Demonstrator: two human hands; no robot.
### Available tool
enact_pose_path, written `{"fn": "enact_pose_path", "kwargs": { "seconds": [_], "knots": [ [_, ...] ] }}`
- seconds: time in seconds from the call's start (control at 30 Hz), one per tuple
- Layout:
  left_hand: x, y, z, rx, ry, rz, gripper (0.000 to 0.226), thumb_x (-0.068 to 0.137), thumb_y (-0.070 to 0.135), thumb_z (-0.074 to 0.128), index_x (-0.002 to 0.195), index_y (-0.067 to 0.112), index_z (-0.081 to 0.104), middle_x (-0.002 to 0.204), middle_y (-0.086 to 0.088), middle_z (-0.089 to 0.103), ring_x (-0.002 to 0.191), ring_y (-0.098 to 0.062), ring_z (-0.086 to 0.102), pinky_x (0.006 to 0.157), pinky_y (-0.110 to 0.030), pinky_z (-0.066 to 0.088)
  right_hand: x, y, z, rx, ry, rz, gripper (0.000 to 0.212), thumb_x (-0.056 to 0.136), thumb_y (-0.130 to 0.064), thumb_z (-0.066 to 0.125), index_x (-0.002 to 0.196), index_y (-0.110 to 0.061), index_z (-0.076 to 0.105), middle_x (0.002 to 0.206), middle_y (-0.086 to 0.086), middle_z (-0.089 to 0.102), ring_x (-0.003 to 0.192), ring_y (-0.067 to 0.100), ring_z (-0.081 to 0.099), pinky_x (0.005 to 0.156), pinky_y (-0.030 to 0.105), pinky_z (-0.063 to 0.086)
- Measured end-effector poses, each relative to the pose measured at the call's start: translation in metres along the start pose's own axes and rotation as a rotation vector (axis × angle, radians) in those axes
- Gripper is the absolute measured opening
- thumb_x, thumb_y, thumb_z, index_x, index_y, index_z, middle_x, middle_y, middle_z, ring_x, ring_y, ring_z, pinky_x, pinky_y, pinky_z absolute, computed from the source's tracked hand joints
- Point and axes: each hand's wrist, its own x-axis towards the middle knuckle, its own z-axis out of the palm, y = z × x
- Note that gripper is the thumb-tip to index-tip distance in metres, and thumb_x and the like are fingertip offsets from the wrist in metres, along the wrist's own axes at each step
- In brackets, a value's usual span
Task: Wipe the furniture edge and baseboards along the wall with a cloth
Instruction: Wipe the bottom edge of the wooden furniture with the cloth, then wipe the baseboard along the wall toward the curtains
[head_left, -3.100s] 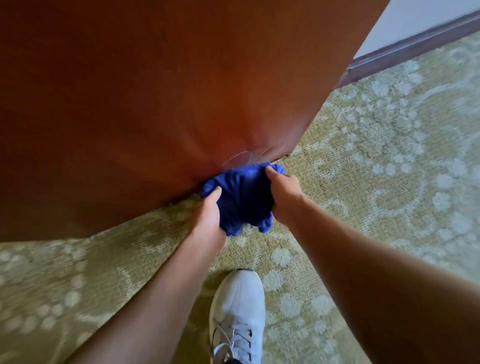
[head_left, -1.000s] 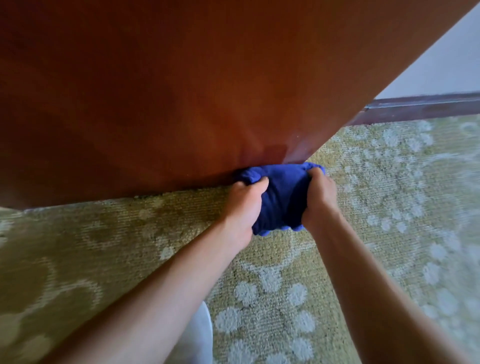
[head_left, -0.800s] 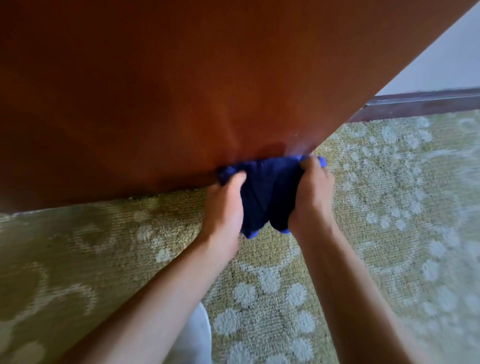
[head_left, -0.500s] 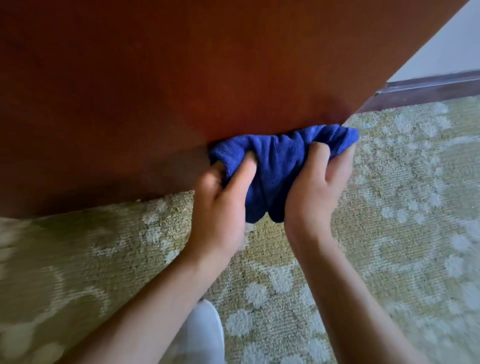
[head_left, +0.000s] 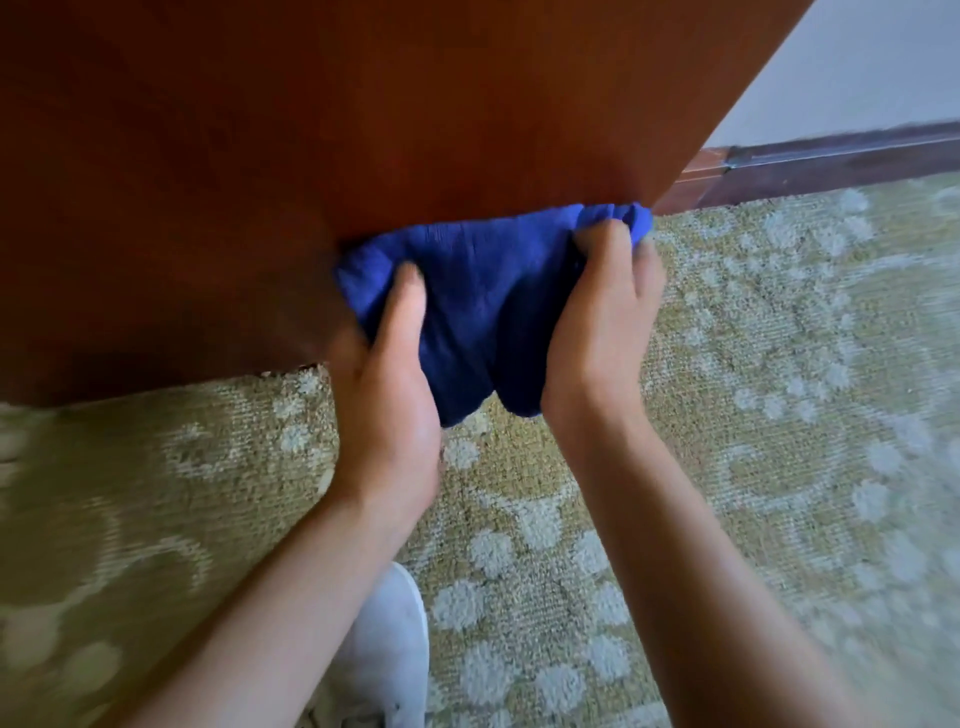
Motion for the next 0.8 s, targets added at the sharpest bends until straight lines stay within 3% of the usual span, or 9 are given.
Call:
{"fn": "enact_pose_path", "kwargs": {
  "seconds": [0.1, 0.2, 0.3, 0.37, 0.43, 0.5, 0.57, 0.67, 0.8],
  "knots": [
    [0.015, -0.025, -0.007, 0.258, -0.02, -0.28, 0.015, 0.097, 0.027, 0.056, 0.099, 0.018, 0.067, 0.099, 0.0, 0.073, 0.094, -0.019, 0.07, 0.07, -0.028, 0.055, 0.006, 0.033, -0.001, -0.078, -0.015, 0.021, 0.011, 0.084, -0.017, 0.042, 0.088, -0.019, 0.053, 0.08, -0.014, 0.058, 0.08, 0.007, 0.051, 0.085, 0.032, 0.044],
    [0.032, -0.047, -0.026, 0.381, -0.085, -0.645, 0.02, 0.099, 0.025, 0.05, 0.085, 0.014, 0.06, 0.085, -0.009, 0.074, 0.062, -0.015, 0.068, 0.056, -0.02, 0.051, 0.016, 0.062, -0.025, -0.415, -0.145, 0.317, 0.015, 0.089, -0.019, 0.044, 0.096, -0.011, 0.055, 0.094, 0.006, 0.062, 0.093, 0.022, 0.056, 0.091, 0.036, 0.045],
    [0.03, -0.046, -0.038, 0.572, -0.134, -0.562, 0.016, 0.095, 0.019, 0.058, 0.081, 0.011, 0.061, 0.069, -0.003, 0.074, 0.056, -0.014, 0.067, 0.057, -0.022, 0.05, 0.031, 0.057, -0.06, -0.509, -0.301, 0.523, 0.011, 0.089, -0.011, 0.05, 0.078, -0.013, 0.053, 0.077, 0.003, 0.056, 0.08, 0.021, 0.054, 0.075, 0.03, 0.041],
    [0.015, -0.043, -0.023, 0.582, -0.151, -0.602, 0.027, 0.099, 0.019, 0.049, 0.076, 0.008, 0.056, 0.046, -0.001, 0.064, 0.058, -0.022, 0.059, 0.059, -0.023, 0.044, 0.04, 0.033, -0.071, -0.489, -0.354, 0.554, 0.011, 0.087, -0.009, 0.052, 0.077, -0.012, 0.052, 0.074, 0.004, 0.052, 0.076, 0.021, 0.053, 0.068, 0.029, 0.04],
    [-0.007, -0.037, -0.014, 0.614, -0.15, -0.649, 0.043, 0.105, 0.018, 0.032, 0.067, 0.001, 0.039, 0.038, -0.014, 0.047, 0.054, -0.023, 0.039, 0.055, -0.013, 0.032, 0.049, 0.001, -0.074, -0.539, -0.435, 0.543, 0.01, 0.087, -0.009, 0.053, 0.078, -0.011, 0.049, 0.075, 0.006, 0.05, 0.071, 0.02, 0.05, 0.064, 0.029, 0.042],
    [-0.023, -0.029, 0.0, 0.573, -0.157, -0.705, 0.042, 0.106, 0.017, 0.03, 0.067, 0.002, 0.037, 0.048, -0.012, 0.046, 0.048, -0.019, 0.043, 0.052, -0.006, 0.035, 0.053, -0.026, -0.079, -0.545, -0.476, 0.519, 0.01, 0.087, -0.009, 0.053, 0.079, -0.01, 0.048, 0.083, 0.011, 0.054, 0.081, 0.024, 0.054, 0.08, 0.038, 0.052],
    [-0.039, -0.019, 0.018, 0.596, -0.17, -0.682, 0.025, 0.101, 0.018, 0.043, 0.08, 0.008, 0.051, 0.069, -0.006, 0.058, 0.058, -0.016, 0.057, 0.058, -0.017, 0.045, 0.05, -0.04, -0.087, -0.501, -0.445, 0.498, 0.008, 0.087, -0.009, 0.053, 0.088, -0.001, 0.052, 0.091, 0.014, 0.053, 0.093, 0.025, 0.056, 0.091, 0.044, 0.051],
    [-0.045, -0.008, 0.041, 0.571, -0.111, -0.632, 0.027, 0.1, 0.024, 0.042, 0.086, 0.008, 0.057, 0.068, -0.006, 0.062, 0.048, -0.015, 0.061, 0.046, -0.017, 0.046, 0.041, -0.047, -0.101, -0.389, -0.379, 0.531, 0.009, 0.085, -0.011, 0.057, 0.083, -0.003, 0.053, 0.085, 0.013, 0.052, 0.086, 0.023, 0.054, 0.076, 0.036, 0.046],
    [-0.035, -0.012, 0.061, 0.576, -0.135, -0.642, 0.034, 0.1, 0.034, 0.038, 0.087, 0.011, 0.06, 0.063, -0.004, 0.065, 0.056, -0.015, 0.062, 0.054, -0.02, 0.047, 0.056, -0.043, -0.103, -0.19, -0.356, 0.669, 0.031, 0.074, -0.017, 0.066, 0.103, -0.005, 0.065, 0.104, 0.016, 0.068, 0.096, 0.031, 0.065, 0.08, 0.039, 0.053]
  ]
}}
